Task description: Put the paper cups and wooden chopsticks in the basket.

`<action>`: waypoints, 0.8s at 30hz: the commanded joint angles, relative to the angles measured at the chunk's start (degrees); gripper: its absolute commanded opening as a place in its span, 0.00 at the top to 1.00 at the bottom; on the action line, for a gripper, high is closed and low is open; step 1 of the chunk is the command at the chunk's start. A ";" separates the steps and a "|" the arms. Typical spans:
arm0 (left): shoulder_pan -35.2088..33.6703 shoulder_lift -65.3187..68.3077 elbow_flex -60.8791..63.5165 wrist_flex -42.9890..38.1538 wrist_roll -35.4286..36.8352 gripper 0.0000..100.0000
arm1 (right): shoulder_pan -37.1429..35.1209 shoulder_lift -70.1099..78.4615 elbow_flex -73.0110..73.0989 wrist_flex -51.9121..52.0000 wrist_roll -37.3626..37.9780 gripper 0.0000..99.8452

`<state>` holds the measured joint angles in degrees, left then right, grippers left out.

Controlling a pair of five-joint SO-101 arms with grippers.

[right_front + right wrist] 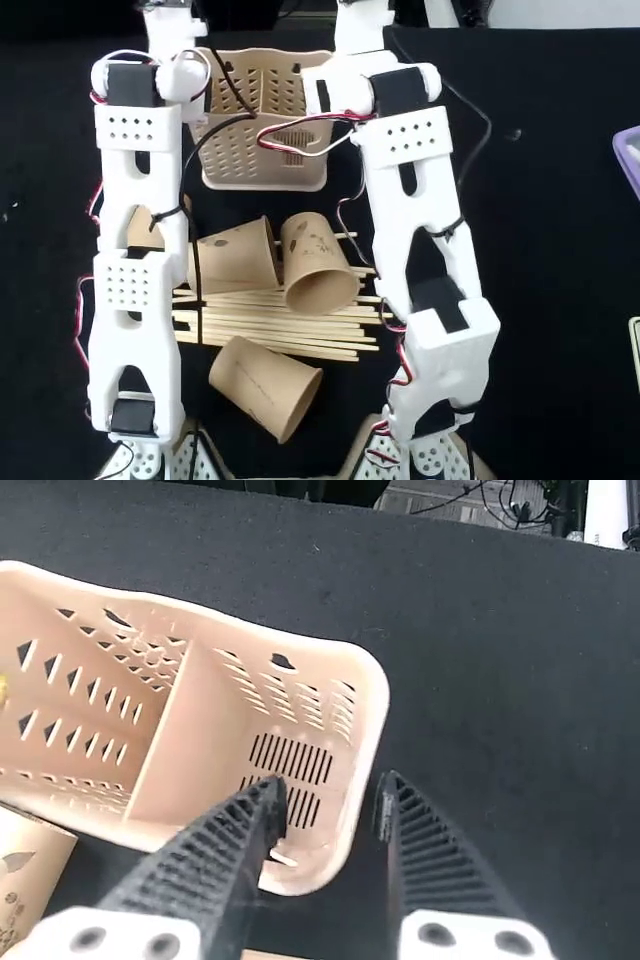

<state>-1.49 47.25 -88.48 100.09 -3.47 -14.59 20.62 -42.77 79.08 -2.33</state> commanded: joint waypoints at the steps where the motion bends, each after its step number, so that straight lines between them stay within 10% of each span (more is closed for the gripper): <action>1: 1.71 -2.64 -2.15 0.62 0.70 0.97 | 1.49 -0.75 1.36 -2.73 0.62 0.90; 24: -0.13 -3.25 2.33 0.70 4.66 0.97 | 3.60 -7.52 8.31 -1.58 0.09 0.99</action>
<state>-0.88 46.55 -86.55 100.09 0.84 -10.73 17.80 -34.51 76.97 -2.51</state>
